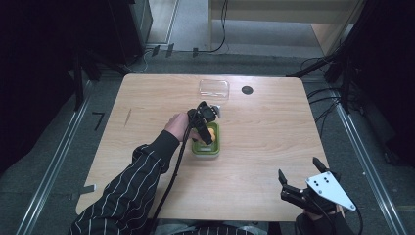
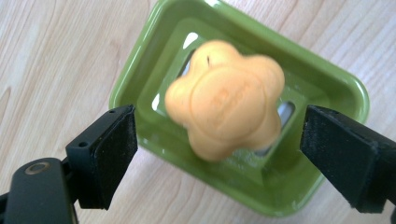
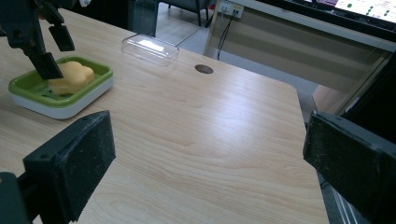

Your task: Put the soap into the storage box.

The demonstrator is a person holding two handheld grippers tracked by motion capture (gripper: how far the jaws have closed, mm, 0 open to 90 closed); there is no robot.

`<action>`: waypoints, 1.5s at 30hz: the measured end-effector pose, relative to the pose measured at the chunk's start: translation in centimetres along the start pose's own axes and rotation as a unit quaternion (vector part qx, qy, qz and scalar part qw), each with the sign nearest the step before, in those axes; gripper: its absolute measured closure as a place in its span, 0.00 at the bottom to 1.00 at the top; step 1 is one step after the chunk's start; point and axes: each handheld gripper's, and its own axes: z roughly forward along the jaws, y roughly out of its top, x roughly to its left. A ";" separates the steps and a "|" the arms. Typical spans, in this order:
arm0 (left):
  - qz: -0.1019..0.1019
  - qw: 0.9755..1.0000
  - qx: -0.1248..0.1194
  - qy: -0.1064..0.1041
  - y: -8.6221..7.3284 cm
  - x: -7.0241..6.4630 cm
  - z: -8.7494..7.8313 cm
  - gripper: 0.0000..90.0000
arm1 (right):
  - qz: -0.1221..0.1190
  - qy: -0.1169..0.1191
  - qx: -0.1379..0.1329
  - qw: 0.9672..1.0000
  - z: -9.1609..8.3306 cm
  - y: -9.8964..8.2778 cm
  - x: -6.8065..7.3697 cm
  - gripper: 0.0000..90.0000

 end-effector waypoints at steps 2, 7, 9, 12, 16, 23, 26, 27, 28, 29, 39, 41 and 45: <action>-0.003 1.000 0.003 0.001 -0.4 0.1 -0.3 0.12 | -0.001 0.003 0.003 1.000 0.0 0.0 0.1 0.03; -0.011 1.000 0.006 0.004 -1.4 0.2 -0.8 0.09 | 0.003 0.002 0.000 1.000 0.0 0.0 0.0 0.03; -0.011 1.000 0.008 0.003 -1.7 0.2 -0.9 0.09 | -0.001 0.001 0.000 1.000 -0.1 0.1 0.1 0.03; -0.012 1.000 0.014 0.002 -2.2 0.1 -1.0 0.09 | -0.001 0.001 0.001 1.000 -0.1 0.1 0.2 0.03; -0.019 1.000 0.021 0.005 -3.1 0.0 -1.0 0.07 | -0.002 0.001 0.001 1.000 0.0 0.1 0.2 0.03; -0.037 0.999 0.032 0.009 -5.0 -0.2 -1.3 0.05 | -0.002 0.003 0.001 1.000 0.0 0.1 0.2 0.03; -0.046 0.999 0.026 0.010 -6.1 -0.3 -1.9 0.04 | -0.003 0.004 0.001 1.000 0.1 0.1 0.2 0.03; -0.050 0.998 0.026 0.012 -6.5 -0.4 -2.1 0.04 | -0.003 0.004 0.000 1.000 0.1 0.2 0.2 0.03; -0.053 0.998 0.024 0.013 -6.9 -0.4 -2.2 0.04 | -0.002 0.004 0.000 1.000 0.1 0.2 0.3 0.03; -0.054 0.998 0.023 0.013 -7.1 -0.4 -2.3 0.04 | -0.003 0.005 0.000 1.000 0.1 0.2 0.3 0.03; -0.082 0.996 0.029 0.015 -10.8 -0.9 -2.4 0.02 | -0.005 0.007 0.000 1.000 0.2 0.2 0.4 0.03; -0.087 0.996 0.030 0.015 -11.4 -1.0 -2.6 0.02 | -0.006 0.007 0.000 1.000 0.3 0.3 0.4 0.03; -0.091 0.995 0.036 0.015 -12.6 -1.4 -2.4 0.02 | -0.005 0.007 0.000 1.000 0.3 0.3 0.4 0.03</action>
